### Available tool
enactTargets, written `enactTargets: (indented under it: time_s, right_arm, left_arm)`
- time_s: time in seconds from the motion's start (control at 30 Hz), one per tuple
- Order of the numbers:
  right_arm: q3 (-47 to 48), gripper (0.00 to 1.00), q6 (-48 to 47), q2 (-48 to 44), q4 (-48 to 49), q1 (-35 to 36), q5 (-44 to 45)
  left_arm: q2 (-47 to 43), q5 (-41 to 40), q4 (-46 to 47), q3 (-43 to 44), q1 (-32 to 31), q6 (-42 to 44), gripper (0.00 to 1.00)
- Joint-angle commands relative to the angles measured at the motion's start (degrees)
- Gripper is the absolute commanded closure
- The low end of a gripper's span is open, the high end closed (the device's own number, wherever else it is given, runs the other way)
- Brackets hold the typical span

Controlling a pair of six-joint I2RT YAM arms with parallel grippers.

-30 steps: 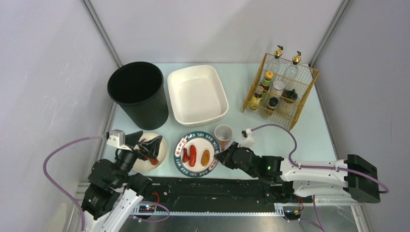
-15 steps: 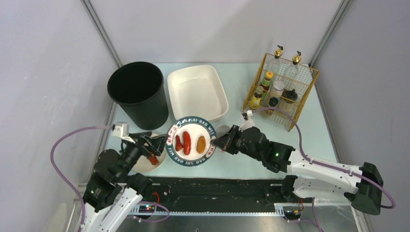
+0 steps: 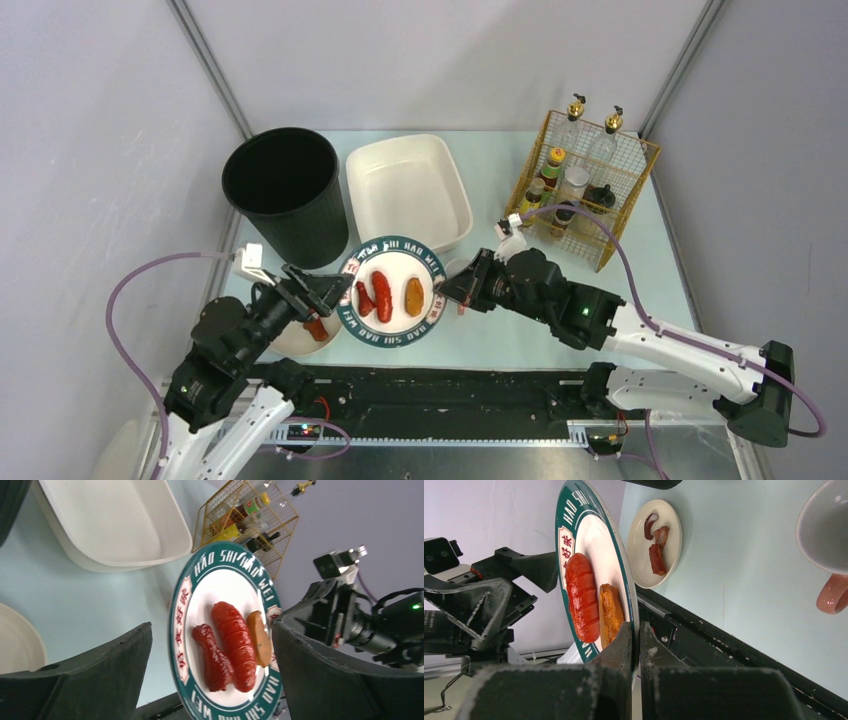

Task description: Clear the kitchen counter

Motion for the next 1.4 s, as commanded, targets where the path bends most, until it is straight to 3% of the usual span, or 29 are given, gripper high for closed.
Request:
enactTargets:
  time_s: [0.0, 0.37, 1.03, 1.23, 1.37]
  right_arm:
    - [3.91, 1.00, -0.05, -1.79, 4.78, -0.40, -1.84]
    - [4.23, 1.00, -0.11, -2.42, 5.97, -0.43, -3.50]
    - [5.61, 1.00, -1.29, -5.10, 3.93, -0.62, -2.69]
    - [5.90, 1.00, -0.90, -4.12, 5.34, -0.62, -4.05]
    - [6.14, 1.00, -0.52, -3.58, 6.57, -0.61, -4.97]
  left_arm:
    - [-0.81, 1.04, -0.74, 1.95, -0.19, -4.99, 0.09]
    - [-2.12, 3.67, -1.13, -0.42, -0.21, -9.31, 0.28]
    - [-5.32, 2.21, -5.08, -1.22, -0.16, -10.61, 0.28]
    - [-5.51, 3.11, -5.11, -1.99, -0.19, -11.35, 0.40]
    - [-5.70, 3.76, -5.01, -2.82, -0.18, -12.07, 0.59]
